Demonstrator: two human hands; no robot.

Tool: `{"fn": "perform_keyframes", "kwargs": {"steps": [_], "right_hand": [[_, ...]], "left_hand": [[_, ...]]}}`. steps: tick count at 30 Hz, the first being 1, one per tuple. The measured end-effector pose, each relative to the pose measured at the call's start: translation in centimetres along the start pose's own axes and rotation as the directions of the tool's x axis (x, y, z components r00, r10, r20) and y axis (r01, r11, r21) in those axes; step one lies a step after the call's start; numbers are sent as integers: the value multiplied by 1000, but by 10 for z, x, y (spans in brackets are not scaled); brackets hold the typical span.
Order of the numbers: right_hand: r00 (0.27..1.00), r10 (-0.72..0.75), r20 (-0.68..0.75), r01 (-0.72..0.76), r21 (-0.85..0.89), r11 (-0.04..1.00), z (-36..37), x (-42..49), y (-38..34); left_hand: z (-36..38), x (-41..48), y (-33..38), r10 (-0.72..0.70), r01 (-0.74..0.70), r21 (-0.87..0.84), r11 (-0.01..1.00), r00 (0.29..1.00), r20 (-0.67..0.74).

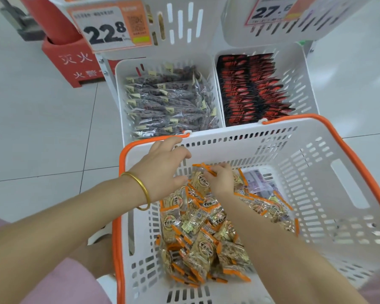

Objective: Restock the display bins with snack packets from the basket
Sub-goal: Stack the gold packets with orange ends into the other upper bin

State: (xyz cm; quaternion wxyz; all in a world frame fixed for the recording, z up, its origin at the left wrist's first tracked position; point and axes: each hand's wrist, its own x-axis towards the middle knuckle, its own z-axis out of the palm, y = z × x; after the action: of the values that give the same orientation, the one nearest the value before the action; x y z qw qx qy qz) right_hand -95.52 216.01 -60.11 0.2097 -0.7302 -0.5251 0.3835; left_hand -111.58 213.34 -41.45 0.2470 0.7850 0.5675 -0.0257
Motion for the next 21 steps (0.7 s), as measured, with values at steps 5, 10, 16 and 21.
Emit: {"fn": "perform_keyframes", "kwargs": {"steps": [5,10,16,21], "right_hand": [[997,-71,25,71,25,997,1,-11,-5],[964,-211,165,171,227,959,-69,-27,-29],[890,-356,287,222,409,885,-125,-47,-86],[880,-415,232,280,452,847,-141,-66,-112]], "left_hand": [[-2,-1,-1,6,-6,-5,1000,1000,-12],[-7,6,-3,-22,19,-76,997,999,-33],[-9,7,2,-158,143,-456,878,987,4],[-19,1,0,-211,145,-715,684,977,-4]]}}
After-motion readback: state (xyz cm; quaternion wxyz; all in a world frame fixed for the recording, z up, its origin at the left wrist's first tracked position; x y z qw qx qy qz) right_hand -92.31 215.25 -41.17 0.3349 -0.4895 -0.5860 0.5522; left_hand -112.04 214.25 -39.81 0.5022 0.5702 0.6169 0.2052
